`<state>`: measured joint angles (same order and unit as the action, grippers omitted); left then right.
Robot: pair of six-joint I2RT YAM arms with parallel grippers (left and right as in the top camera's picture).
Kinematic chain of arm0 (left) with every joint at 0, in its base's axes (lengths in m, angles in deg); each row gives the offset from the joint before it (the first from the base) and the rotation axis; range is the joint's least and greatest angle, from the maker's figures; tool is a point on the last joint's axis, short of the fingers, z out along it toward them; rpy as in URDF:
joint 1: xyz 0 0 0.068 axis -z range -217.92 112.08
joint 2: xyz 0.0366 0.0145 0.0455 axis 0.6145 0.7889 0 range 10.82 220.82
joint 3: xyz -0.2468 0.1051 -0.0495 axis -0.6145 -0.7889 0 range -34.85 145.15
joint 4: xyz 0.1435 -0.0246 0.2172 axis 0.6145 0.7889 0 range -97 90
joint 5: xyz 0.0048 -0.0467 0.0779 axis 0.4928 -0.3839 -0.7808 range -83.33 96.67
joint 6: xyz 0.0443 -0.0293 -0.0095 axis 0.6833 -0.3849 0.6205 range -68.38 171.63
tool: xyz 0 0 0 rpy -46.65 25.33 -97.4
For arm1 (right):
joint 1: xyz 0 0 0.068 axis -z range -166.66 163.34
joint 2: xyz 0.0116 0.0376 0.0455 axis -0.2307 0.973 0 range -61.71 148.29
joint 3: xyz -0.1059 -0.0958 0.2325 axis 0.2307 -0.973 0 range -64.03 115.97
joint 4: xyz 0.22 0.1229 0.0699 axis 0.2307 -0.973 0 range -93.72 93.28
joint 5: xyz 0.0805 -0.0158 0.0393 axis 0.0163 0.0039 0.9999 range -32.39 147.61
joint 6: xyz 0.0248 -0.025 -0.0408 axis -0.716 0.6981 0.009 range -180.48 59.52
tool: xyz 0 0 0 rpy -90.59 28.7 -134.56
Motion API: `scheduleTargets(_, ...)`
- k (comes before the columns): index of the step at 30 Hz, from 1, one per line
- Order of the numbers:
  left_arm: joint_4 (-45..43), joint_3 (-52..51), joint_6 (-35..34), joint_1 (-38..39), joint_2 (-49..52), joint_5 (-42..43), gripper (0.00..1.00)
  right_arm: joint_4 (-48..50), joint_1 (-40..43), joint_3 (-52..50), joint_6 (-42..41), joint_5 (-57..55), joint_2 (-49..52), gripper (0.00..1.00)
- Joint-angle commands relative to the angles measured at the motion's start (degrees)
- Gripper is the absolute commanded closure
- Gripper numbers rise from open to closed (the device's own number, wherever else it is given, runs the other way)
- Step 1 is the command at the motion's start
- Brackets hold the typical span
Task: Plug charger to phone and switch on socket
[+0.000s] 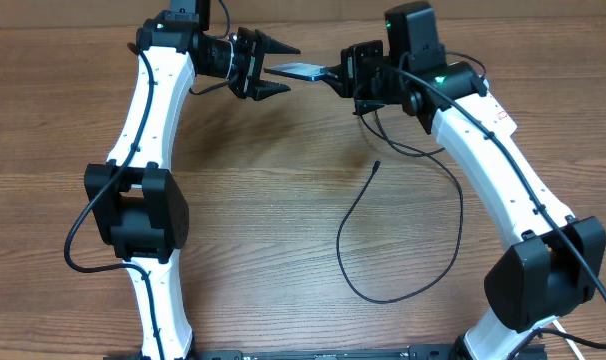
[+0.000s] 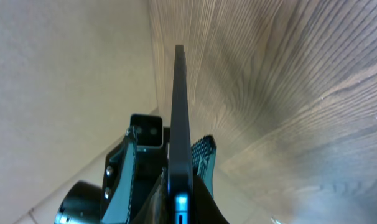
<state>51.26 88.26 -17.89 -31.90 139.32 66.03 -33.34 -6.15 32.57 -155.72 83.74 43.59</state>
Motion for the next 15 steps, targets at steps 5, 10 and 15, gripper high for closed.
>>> scheduleTargets(5, 0.0, 0.9, -6.3, 0.4, -1.5, -4.0, 0.48, 4.0, -2.9, 2.4, -4.0, -7.2, -0.8, 0.96)
scheduleTargets(10, 0.0, 0.9, -8.5, 0.4, -1.5, -4.5, 0.48, 5.9, -3.3, 2.4, -4.2, -7.2, -0.8, 0.96)
scheduleTargets(15, -0.1, 0.9, -11.2, 0.4, -1.5, -5.8, 0.49, 5.8, -3.7, 2.4, -5.4, -7.2, -0.8, 0.96)
